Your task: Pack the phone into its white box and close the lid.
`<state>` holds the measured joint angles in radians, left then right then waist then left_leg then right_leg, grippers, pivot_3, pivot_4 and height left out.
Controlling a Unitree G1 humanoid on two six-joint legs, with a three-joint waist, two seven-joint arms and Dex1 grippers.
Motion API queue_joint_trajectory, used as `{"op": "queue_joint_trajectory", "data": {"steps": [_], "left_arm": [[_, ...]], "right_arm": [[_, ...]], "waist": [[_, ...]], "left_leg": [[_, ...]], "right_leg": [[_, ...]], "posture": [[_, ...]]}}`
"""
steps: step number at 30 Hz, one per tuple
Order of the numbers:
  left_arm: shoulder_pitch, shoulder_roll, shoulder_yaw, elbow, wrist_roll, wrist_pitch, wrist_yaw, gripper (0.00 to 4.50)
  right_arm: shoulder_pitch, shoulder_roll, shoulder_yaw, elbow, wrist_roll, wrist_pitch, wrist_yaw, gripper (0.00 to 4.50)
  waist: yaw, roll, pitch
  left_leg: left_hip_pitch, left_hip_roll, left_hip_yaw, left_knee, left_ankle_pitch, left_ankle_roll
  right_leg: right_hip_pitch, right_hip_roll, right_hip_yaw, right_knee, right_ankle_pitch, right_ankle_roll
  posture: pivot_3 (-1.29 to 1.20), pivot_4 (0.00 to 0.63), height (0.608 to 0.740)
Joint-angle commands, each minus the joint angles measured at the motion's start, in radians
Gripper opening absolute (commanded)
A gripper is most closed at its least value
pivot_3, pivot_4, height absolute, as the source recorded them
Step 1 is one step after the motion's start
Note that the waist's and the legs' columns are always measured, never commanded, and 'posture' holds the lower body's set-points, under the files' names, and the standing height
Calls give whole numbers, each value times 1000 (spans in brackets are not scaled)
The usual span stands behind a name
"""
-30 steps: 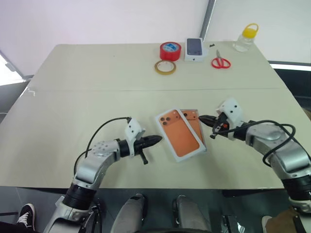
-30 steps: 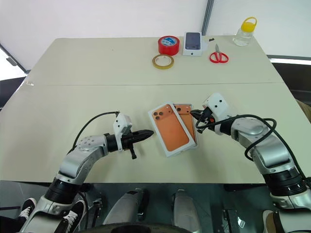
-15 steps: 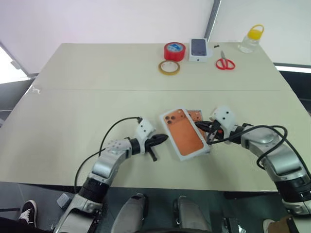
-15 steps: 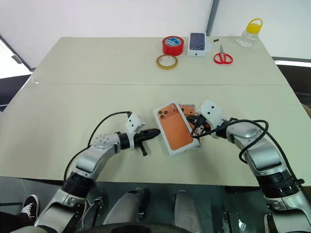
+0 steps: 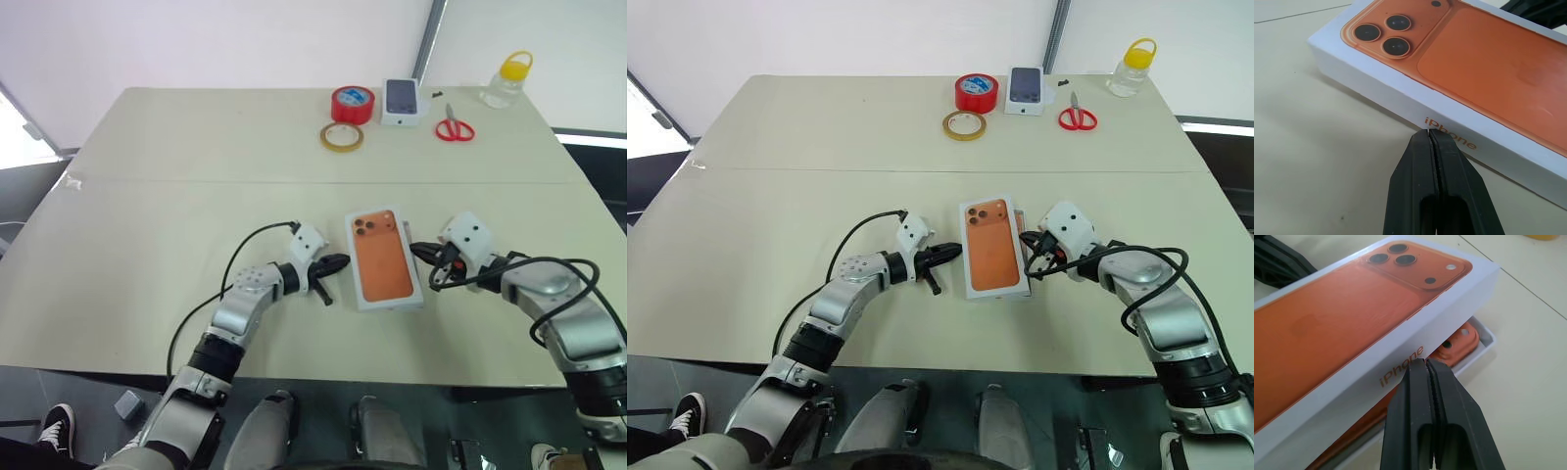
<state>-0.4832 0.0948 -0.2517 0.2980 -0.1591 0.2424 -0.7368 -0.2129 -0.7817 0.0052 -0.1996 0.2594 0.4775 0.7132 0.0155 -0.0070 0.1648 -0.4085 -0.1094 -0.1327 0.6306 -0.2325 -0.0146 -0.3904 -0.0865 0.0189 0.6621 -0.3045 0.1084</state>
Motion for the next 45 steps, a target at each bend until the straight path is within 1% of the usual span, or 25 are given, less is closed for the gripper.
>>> {"op": "queue_joint_trajectory", "data": {"steps": [1, 9, 14, 21, 26, 30, 33, 39, 41, 45], "left_arm": [[-23, -43, -37, 7, 6, -23, -16, 37], [-53, -73, -30, 41, 9, -31, -29, 37], [-52, -72, -29, 54, 25, -41, -31, 37], [-51, -70, -12, 40, 16, -36, -29, 37], [-46, -74, 0, 26, 7, -23, -17, 37], [-35, -76, 20, -8, -6, -25, 2, 37], [-24, -71, 32, -38, -19, -6, 14, 37], [3, -62, 34, -98, -34, 22, 20, 37], [14, -59, 27, -112, -33, 30, 19, 37], [38, -60, -2, -136, -36, 47, 1, 37]], "right_arm": [[11, -1, -11, -46, 1, -2, 17, 62], [35, -3, -30, -48, -17, 8, 15, 62], [30, 8, -23, -42, -28, 12, 8, 62], [10, 13, -6, -4, -75, -12, -2, 62], [-35, 16, -27, 47, -107, -21, -34, 62], [-66, -1, -40, 88, -153, -18, -75, 62], [-52, -21, -54, 104, -174, -28, -80, 62], [-14, -38, -135, 80, -110, 12, -34, 62], [9, -35, -162, 16, -41, 55, 16, 62], [72, -39, -170, -85, 10, 109, 59, 62]], "waist": [[-2, 0, 0], [-1, -1, 0], [-3, -1, 0], [-3, -1, 0], [-3, -1, 0], [-3, -1, 0], [-3, -1, 0], [-4, 0, 0], [-3, -1, 0], [-4, 0, 0]], "left_leg": [[0, 0, 0, 0, 0, 0], [-1, 0, 0, 0, 0, 0], [-1, 0, 0, 0, 0, 0], [-1, 0, 0, 0, 0, 0], [-1, 0, 0, 0, 0, 0], [-1, 0, 0, 0, 0, -1], [-1, 0, 0, 0, 1, -1], [-1, 0, 0, 0, 1, -1], [-1, 0, 0, 0, 1, -1], [-1, 1, 0, 0, 1, -1]], "right_leg": [[0, 0, 0, 0, 0, 0], [-1, 0, 0, 0, 0, 0], [-1, 0, 0, 0, 0, 0], [-1, 1, 0, 0, 0, 0], [-1, 0, 0, 1, 0, 0], [-2, 1, 0, 1, 0, 0], [-2, 1, 1, 1, 0, 0], [-2, 1, 1, 1, 0, 0], [-2, 1, 1, 1, 0, 0], [-2, 1, 1, 1, 0, 0]], "posture": [[0, 150, 740], [0, 150, 740], [0, 150, 740], [0, 150, 740], [0, 150, 740], [0, 150, 740], [0, 150, 740], [0, 150, 740], [0, 150, 740], [0, 150, 740]]}}
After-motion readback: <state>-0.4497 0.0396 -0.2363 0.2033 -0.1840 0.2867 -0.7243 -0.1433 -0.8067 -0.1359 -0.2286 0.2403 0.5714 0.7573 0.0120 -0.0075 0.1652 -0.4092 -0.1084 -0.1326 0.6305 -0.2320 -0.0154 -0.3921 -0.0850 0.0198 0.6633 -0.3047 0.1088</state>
